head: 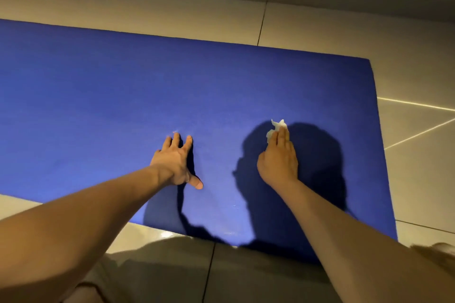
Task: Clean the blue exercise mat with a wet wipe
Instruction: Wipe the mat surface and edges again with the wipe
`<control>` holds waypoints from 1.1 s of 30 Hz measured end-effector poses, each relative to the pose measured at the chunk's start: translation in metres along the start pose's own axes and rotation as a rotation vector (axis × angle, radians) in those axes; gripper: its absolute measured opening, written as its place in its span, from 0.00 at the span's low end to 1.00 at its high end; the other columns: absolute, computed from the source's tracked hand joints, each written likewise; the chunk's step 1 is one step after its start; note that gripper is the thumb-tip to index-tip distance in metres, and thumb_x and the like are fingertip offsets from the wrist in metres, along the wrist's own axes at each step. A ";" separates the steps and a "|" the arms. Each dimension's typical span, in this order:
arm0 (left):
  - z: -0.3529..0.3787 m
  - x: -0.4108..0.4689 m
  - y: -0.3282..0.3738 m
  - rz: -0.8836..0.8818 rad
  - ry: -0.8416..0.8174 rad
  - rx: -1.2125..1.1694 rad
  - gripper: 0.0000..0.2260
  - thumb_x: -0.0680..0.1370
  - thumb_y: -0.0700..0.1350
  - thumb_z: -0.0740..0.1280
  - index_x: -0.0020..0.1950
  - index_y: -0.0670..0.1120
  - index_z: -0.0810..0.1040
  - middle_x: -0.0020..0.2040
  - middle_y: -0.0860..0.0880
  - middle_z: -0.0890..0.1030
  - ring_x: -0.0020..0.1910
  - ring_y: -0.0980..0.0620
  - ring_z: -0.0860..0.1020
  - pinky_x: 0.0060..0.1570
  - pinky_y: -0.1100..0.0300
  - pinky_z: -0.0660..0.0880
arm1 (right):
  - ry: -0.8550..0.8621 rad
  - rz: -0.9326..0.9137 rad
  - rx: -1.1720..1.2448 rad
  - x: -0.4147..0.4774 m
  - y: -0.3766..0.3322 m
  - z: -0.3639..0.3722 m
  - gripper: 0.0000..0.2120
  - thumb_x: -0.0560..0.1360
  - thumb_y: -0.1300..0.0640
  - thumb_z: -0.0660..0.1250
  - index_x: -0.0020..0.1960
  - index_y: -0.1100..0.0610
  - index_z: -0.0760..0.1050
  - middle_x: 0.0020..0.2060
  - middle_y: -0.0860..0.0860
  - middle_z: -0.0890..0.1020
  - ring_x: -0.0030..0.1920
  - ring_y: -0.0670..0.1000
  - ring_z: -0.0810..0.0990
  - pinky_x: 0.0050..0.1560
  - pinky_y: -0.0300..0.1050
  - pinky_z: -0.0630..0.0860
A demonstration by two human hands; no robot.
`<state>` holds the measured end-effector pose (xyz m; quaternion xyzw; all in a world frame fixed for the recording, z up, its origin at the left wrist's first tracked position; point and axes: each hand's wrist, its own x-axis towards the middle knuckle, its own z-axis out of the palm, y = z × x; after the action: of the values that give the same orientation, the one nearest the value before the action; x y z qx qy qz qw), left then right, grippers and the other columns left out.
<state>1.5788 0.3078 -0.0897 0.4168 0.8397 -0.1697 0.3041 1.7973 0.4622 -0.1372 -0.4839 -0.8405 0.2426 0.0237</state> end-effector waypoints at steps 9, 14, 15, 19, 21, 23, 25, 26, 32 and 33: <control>-0.019 0.005 -0.025 0.131 0.005 0.265 0.63 0.63 0.62 0.82 0.84 0.55 0.40 0.77 0.47 0.53 0.74 0.41 0.56 0.58 0.45 0.79 | -0.128 -0.226 0.130 0.000 -0.078 0.028 0.33 0.77 0.62 0.61 0.79 0.60 0.56 0.79 0.54 0.57 0.77 0.58 0.63 0.72 0.54 0.67; -0.015 0.005 -0.024 0.108 0.015 0.252 0.63 0.64 0.61 0.82 0.84 0.55 0.39 0.77 0.47 0.52 0.74 0.40 0.56 0.59 0.44 0.78 | -0.189 -0.428 -0.159 -0.001 -0.076 0.037 0.33 0.79 0.50 0.62 0.80 0.60 0.58 0.82 0.51 0.48 0.82 0.51 0.48 0.77 0.58 0.57; -0.016 0.004 -0.023 0.110 0.016 0.253 0.63 0.65 0.62 0.82 0.83 0.56 0.39 0.78 0.47 0.51 0.74 0.40 0.55 0.59 0.43 0.78 | -0.181 -0.390 -0.204 -0.003 -0.067 0.031 0.34 0.80 0.48 0.63 0.81 0.58 0.55 0.82 0.50 0.46 0.82 0.50 0.45 0.78 0.60 0.54; -0.017 0.000 -0.022 0.104 0.007 0.238 0.63 0.64 0.62 0.82 0.83 0.56 0.39 0.79 0.46 0.50 0.76 0.39 0.54 0.61 0.42 0.77 | -0.137 -0.255 -0.436 -0.013 -0.025 0.008 0.36 0.84 0.40 0.54 0.83 0.60 0.48 0.82 0.54 0.44 0.82 0.54 0.43 0.79 0.64 0.50; -0.016 -0.001 -0.022 0.107 0.015 0.226 0.63 0.64 0.62 0.82 0.83 0.56 0.39 0.79 0.46 0.50 0.76 0.39 0.54 0.62 0.42 0.77 | -0.107 -0.132 -0.473 -0.019 -0.007 0.000 0.37 0.84 0.39 0.52 0.82 0.62 0.48 0.82 0.57 0.46 0.82 0.55 0.46 0.79 0.64 0.49; -0.015 0.000 -0.023 0.111 0.020 0.214 0.63 0.64 0.61 0.82 0.83 0.57 0.40 0.79 0.46 0.51 0.76 0.39 0.54 0.62 0.41 0.77 | -0.099 -0.020 -0.462 -0.024 -0.004 -0.005 0.36 0.84 0.38 0.51 0.82 0.62 0.51 0.81 0.59 0.49 0.81 0.57 0.48 0.79 0.65 0.49; -0.014 0.000 -0.022 0.107 0.028 0.214 0.63 0.64 0.62 0.82 0.83 0.57 0.40 0.79 0.47 0.51 0.76 0.40 0.54 0.62 0.42 0.77 | -0.106 0.064 -0.382 -0.023 -0.016 -0.003 0.37 0.84 0.38 0.50 0.81 0.63 0.50 0.81 0.60 0.49 0.81 0.59 0.46 0.79 0.63 0.48; -0.013 0.001 -0.022 0.106 0.034 0.220 0.63 0.64 0.62 0.82 0.83 0.57 0.40 0.79 0.46 0.51 0.76 0.40 0.54 0.62 0.42 0.77 | -0.115 0.101 -0.325 -0.019 -0.025 -0.001 0.38 0.84 0.38 0.50 0.81 0.64 0.48 0.81 0.61 0.48 0.81 0.60 0.44 0.80 0.61 0.47; -0.013 0.004 -0.021 0.101 0.034 0.253 0.63 0.64 0.63 0.82 0.83 0.57 0.40 0.78 0.46 0.51 0.75 0.40 0.55 0.61 0.44 0.78 | -0.050 -0.078 -0.155 -0.010 -0.063 0.026 0.38 0.81 0.41 0.60 0.78 0.68 0.57 0.81 0.58 0.50 0.81 0.58 0.47 0.79 0.54 0.54; -0.013 0.005 -0.021 0.100 0.036 0.259 0.63 0.64 0.63 0.82 0.84 0.56 0.40 0.78 0.46 0.52 0.75 0.40 0.56 0.61 0.44 0.78 | -0.048 -0.153 -0.107 -0.011 -0.066 0.029 0.36 0.80 0.42 0.62 0.78 0.66 0.59 0.80 0.55 0.51 0.81 0.55 0.48 0.78 0.53 0.55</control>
<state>1.5548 0.3051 -0.0825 0.4970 0.7941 -0.2537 0.2409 1.7417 0.4147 -0.1322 -0.4132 -0.8870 0.2061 -0.0038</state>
